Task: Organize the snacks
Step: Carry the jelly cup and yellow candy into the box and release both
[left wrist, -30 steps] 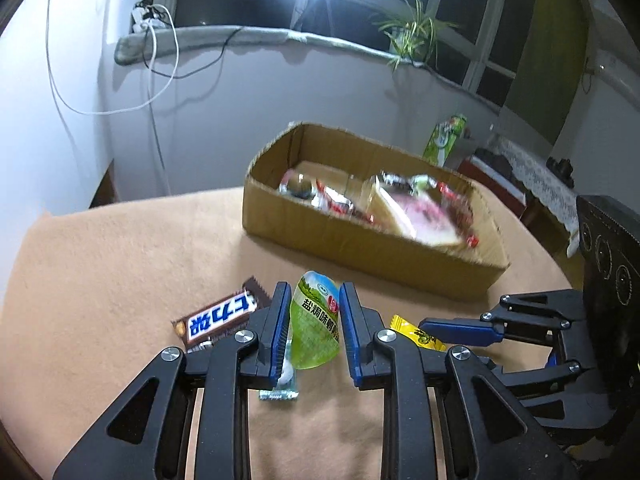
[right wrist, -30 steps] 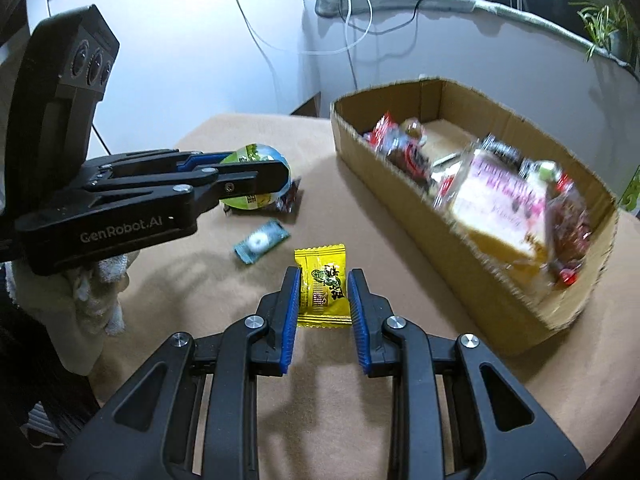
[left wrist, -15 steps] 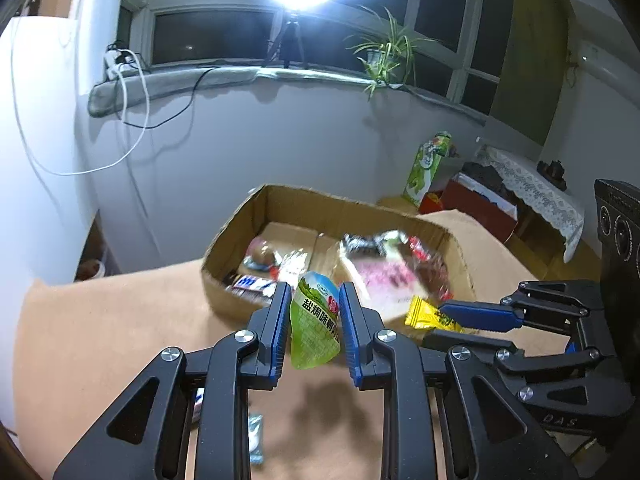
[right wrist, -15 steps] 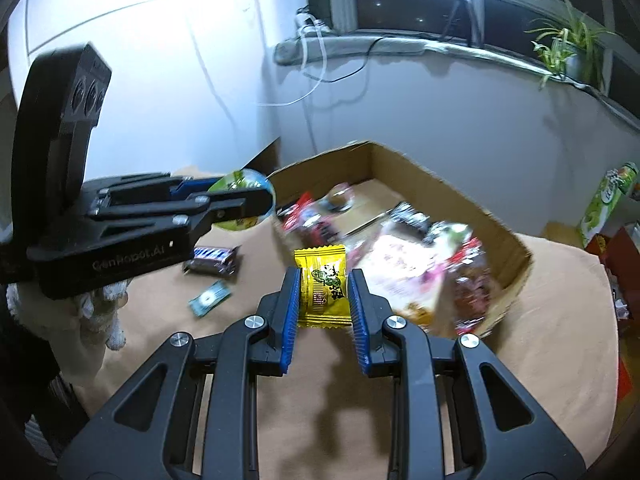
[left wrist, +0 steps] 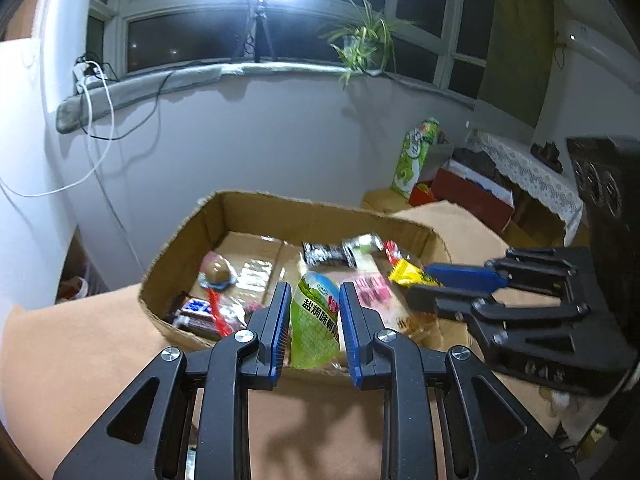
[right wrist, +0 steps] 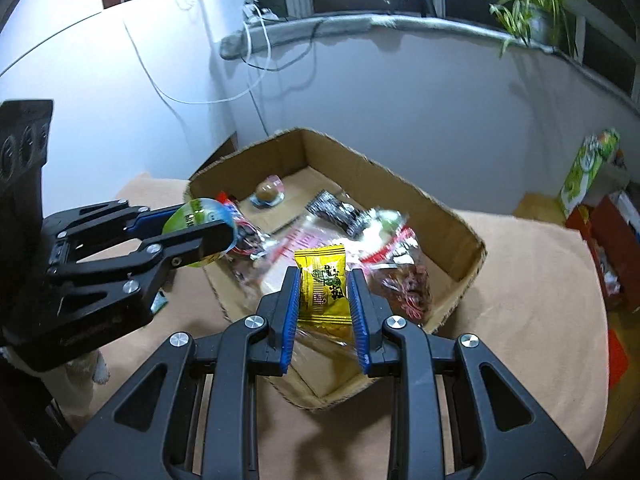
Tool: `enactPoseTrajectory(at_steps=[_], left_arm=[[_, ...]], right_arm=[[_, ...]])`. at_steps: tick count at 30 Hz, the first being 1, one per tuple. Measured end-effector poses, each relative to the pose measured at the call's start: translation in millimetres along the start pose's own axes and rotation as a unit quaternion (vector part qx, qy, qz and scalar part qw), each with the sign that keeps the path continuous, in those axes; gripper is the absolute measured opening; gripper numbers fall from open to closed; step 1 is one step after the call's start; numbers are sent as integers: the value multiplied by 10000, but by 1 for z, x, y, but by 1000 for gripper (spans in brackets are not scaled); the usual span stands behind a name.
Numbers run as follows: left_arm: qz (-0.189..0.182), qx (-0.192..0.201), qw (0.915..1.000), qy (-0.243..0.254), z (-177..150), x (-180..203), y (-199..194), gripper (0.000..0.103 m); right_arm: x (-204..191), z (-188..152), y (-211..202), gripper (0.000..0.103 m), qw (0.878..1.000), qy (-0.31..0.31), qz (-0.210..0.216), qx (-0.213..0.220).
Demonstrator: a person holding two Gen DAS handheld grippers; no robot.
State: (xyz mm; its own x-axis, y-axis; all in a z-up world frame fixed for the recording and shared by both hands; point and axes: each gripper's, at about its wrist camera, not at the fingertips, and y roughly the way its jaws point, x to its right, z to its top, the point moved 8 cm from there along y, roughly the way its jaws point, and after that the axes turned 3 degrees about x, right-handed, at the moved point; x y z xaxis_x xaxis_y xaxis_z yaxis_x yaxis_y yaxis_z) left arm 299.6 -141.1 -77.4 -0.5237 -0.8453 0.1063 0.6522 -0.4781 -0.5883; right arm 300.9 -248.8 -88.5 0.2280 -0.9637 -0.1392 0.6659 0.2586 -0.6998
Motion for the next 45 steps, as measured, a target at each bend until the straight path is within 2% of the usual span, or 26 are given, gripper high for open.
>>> enactPoseTrajectory(at_steps=[8,17,18,20,21,22,25,37,45], left_arm=[[-64,-49,9999,108,-3,12,6,23],[6,-75,10000,40,-7,7,12,24],[17,-76,10000,47,-7,7,13,24],[48,-84,9999,55,-6,7,12,28],[48,-67,9999,65,-6,8,11,29],[71,-50,9999,90,-6,8,10,31],[107,-4,9999,122,-4,9,8,37],[131,102,9997,163,-4,10,-7,37],[248,276,9990,-239,-3,-36,-46,43]], right_arm=[[6,-6,3,25,10000,27,-74,-40],[3,-6,6,25,9999,-34,-113,-49],[3,-6,7,28,9999,-47,-142,-53],[3,-7,6,43,9998,-68,-190,-48],[4,-7,5,56,9997,-83,-247,-13],[4,-6,4,59,9995,-95,-285,32],[6,-5,2,59,9996,-63,-272,55],[-3,-4,-15,59,9993,-137,-316,175],[-33,-4,-31,59,9991,-283,-102,287]])
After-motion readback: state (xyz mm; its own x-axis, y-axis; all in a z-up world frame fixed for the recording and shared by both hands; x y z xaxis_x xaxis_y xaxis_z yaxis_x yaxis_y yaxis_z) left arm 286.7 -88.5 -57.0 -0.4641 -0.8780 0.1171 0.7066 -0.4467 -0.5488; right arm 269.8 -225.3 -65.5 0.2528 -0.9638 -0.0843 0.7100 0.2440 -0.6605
